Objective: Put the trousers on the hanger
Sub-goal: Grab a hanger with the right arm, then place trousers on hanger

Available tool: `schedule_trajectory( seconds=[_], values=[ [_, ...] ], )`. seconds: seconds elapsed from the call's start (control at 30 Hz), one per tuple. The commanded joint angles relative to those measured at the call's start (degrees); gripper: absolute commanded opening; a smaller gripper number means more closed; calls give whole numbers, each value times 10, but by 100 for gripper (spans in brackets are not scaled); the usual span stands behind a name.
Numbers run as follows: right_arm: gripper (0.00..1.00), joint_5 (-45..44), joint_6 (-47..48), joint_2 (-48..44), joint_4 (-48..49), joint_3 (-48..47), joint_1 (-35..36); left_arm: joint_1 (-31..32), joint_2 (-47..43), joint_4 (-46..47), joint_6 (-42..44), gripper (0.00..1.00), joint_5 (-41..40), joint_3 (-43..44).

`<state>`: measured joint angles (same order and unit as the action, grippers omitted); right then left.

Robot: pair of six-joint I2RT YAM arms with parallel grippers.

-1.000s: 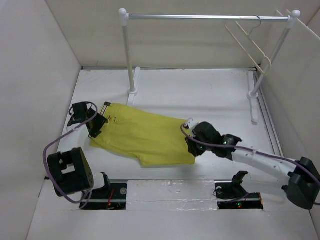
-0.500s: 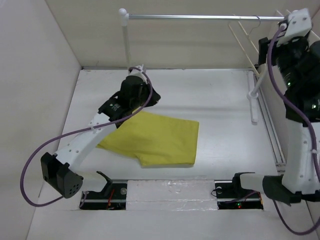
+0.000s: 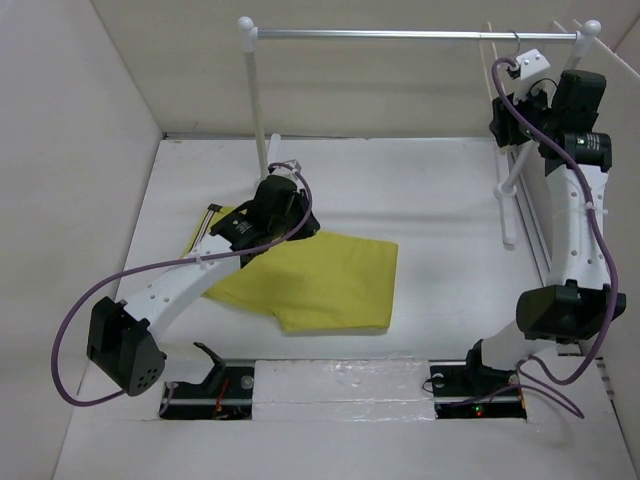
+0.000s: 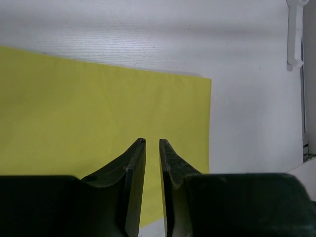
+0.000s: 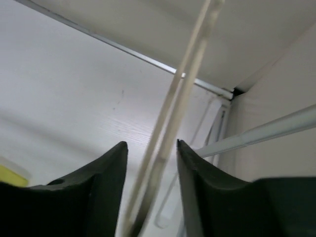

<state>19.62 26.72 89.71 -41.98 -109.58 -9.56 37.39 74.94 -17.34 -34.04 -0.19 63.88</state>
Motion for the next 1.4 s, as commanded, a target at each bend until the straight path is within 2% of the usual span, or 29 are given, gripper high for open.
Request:
schedule_trajectory(
  seconds=[0.0,0.1,0.17,0.2,0.3,0.47,0.5,0.6,0.63,0.7,0.83,1.07,1.23,1.37],
  values=[
    [45,30,-17,-33,51,6,-5,-1,-14,17,11,15,-2,4],
    [8,8,-22,-36,69,13,10,-1,-8,15,13,17,-2,12],
    [0,-16,-29,-49,84,20,22,-1,-4,11,15,21,16,29],
    [0,-28,-32,-51,93,18,29,-1,-1,8,18,28,19,38],
    [0,-78,-39,-66,102,6,52,-1,19,-11,25,39,29,84],
    [0,-144,-41,-105,99,14,74,-1,42,-45,35,48,58,186],
    [0,-150,-41,-114,102,40,75,-1,49,-48,33,49,74,200],
    [0,-169,-42,-168,144,136,81,-1,67,-45,25,51,110,251],
    [0,-164,-47,-189,154,175,81,4,82,-41,14,52,126,298],
    [0,-162,-47,-205,151,192,81,12,90,-39,10,52,135,316],
    [0,-193,-47,-269,153,320,130,68,168,-28,-13,53,128,441],
    [0,-217,-87,-381,161,494,185,122,308,7,-67,60,145,571],
    [0,-238,-108,-429,156,551,220,146,398,-10,-97,61,150,642],
    [0,-258,-110,-444,139,558,240,146,424,-38,-112,57,145,646]
  ],
)
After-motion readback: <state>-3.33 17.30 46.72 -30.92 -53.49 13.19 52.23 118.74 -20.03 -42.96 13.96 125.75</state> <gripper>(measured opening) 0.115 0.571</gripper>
